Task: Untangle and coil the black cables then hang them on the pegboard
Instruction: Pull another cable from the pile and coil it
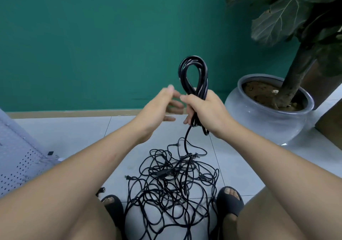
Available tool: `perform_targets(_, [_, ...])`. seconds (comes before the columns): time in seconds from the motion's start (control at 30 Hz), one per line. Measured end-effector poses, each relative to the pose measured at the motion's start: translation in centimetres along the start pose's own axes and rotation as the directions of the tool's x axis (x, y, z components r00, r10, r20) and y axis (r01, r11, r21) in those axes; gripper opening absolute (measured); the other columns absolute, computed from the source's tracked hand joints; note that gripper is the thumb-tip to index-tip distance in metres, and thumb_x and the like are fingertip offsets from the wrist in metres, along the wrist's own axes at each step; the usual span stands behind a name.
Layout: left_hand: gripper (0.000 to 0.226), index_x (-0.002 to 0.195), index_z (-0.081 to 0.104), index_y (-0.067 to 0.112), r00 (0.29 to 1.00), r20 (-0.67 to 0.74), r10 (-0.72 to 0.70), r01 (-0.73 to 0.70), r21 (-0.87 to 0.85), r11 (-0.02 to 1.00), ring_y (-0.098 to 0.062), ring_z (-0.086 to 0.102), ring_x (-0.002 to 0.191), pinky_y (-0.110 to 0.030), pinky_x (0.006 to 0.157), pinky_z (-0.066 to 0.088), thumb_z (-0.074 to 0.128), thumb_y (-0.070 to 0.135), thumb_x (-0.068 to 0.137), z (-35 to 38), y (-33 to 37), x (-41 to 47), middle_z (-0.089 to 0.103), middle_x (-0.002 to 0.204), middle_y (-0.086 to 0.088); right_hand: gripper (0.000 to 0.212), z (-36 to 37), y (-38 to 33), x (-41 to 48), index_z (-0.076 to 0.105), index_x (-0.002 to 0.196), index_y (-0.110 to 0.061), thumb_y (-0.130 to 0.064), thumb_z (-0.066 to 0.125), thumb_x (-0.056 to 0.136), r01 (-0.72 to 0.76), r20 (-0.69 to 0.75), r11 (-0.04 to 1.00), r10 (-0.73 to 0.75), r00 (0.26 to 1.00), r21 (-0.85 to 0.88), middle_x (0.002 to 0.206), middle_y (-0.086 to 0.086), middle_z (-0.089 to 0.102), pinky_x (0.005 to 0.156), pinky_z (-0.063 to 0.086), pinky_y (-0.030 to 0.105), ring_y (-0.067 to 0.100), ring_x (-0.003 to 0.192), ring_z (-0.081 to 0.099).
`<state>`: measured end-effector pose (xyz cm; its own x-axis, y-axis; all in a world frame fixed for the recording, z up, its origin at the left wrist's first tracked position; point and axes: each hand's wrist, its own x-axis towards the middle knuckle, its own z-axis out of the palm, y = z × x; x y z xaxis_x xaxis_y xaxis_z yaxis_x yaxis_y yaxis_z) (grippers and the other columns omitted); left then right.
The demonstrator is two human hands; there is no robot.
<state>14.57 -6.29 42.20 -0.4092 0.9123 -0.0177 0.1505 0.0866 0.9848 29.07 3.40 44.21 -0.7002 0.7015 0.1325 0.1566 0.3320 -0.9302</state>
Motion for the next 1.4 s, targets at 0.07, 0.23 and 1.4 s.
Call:
perform_targets(0.07, [0.021, 0.118, 0.067, 0.024, 0.989, 0.091, -0.113, 0.089, 0.232, 0.969, -0.011, 0.074, 0.106, -0.041, 0.099, 0.055, 0.054, 0.037, 0.108, 0.0, -2.3, -0.2, 0.078, 0.113, 0.002, 0.048, -0.6, 0.1, 0.0, 0.054, 0.056, -0.009, -0.031, 0.063, 0.098, 0.007, -0.02, 1.0, -0.007, 1.0, -0.002, 0.05, 0.006, 0.056, 0.082, 0.061, 0.063, 0.037, 0.058, 0.07])
perform_targets(0.23, [0.013, 0.109, 0.071, 0.036, 0.916, 0.225, -0.333, 0.139, 0.601, 0.787, -0.02, 0.07, 0.109, -0.042, 0.105, 0.055, 0.069, 0.038, 0.097, 1.4, -6.9, -1.4, 0.074, 0.112, 0.01, 0.05, -1.1, -0.2, -0.1, 0.046, 0.069, 0.01, -0.022, 0.061, 0.103, -0.008, -0.063, 0.999, 0.011, 0.998, 0.051, 0.051, 0.006, 0.05, 0.064, 0.058, 0.044, 0.034, 0.057, 0.07])
perform_targets(1.4, [0.03, 0.118, 0.058, 0.027, 0.988, 0.093, -0.119, 0.099, 0.2, 0.975, -0.024, 0.075, 0.098, -0.044, 0.08, 0.059, 0.074, 0.021, 0.093, 2.0, -4.3, -3.6, 0.075, 0.111, 0.01, 0.05, 1.3, 1.0, -0.2, 0.046, 0.076, 0.008, -0.034, 0.064, 0.097, -0.032, 0.006, 0.999, 0.032, 0.999, -0.011, 0.057, 0.007, 0.053, 0.066, 0.048, 0.043, 0.05, 0.069, 0.069])
